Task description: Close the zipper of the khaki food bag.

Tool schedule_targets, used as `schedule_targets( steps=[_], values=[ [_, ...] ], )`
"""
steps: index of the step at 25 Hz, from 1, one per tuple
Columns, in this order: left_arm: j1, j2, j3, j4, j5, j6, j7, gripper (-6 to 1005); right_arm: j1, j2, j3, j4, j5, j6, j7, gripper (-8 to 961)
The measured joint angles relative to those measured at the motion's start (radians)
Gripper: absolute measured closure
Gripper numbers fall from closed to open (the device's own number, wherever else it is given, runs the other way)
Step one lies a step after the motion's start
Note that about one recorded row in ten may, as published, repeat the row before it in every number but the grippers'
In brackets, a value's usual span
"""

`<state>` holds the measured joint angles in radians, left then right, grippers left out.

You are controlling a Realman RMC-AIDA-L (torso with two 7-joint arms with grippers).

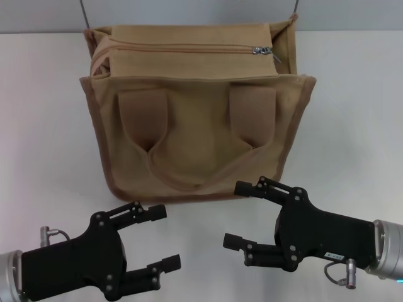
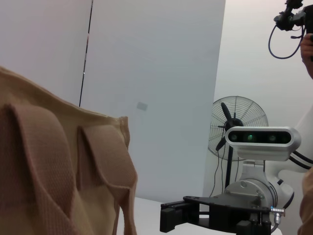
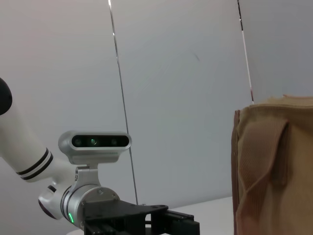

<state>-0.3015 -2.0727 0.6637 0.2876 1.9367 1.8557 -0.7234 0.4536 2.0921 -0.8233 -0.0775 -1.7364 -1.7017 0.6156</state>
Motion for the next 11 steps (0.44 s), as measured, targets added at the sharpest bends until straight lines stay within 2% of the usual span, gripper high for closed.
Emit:
schedule_targets(
  steps=[11],
  values=[
    [0.005, 0.0, -0.007, -0.002, -0.006, -0.007, 0.001, 227, 0.0, -0.001, 0.004, 0.002, 0.0, 0.001, 0.004, 115]
  ],
)
